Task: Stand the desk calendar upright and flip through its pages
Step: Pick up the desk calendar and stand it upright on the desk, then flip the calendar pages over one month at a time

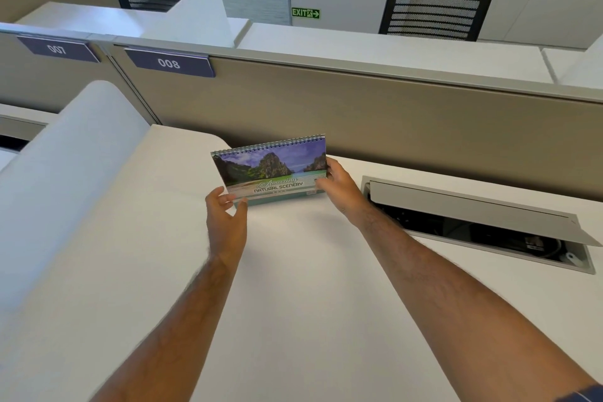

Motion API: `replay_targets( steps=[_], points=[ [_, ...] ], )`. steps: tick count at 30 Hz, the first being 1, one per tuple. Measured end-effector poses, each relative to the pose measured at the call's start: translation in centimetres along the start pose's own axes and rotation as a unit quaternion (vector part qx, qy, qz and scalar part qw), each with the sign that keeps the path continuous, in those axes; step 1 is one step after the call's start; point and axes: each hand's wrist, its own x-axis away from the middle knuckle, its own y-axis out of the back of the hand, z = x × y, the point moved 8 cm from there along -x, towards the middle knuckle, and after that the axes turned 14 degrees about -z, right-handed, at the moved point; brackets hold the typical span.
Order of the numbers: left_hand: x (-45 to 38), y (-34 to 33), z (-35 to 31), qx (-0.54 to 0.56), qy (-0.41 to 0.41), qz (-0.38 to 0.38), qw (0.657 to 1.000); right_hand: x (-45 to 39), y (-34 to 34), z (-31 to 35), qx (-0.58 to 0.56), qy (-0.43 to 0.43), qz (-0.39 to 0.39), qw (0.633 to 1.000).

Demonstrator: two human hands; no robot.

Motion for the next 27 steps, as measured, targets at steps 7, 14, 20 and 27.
replay_targets(
  steps=[7, 14, 20, 27],
  points=[
    [-1.4, 0.0, 0.3, -0.016, 0.012, 0.011, 1.000, 0.2, 0.1, 0.6, 0.004, -0.013, 0.003, 1.000],
    [-1.7, 1.3, -0.3, 0.012, 0.014, -0.048, 0.999, 0.2, 0.3, 1.2, 0.023, -0.017, 0.005, 1.000],
    [-1.6, 1.9, -0.7, 0.034, 0.046, -0.062, 0.996, 0.4, 0.5, 1.4, 0.026, -0.019, 0.002, 0.999],
    [-0.7, 2.7, -1.0, 0.045, 0.078, -0.058, 0.994, 0.1, 0.4, 1.4, 0.038, -0.030, 0.001, 0.999]
  ],
)
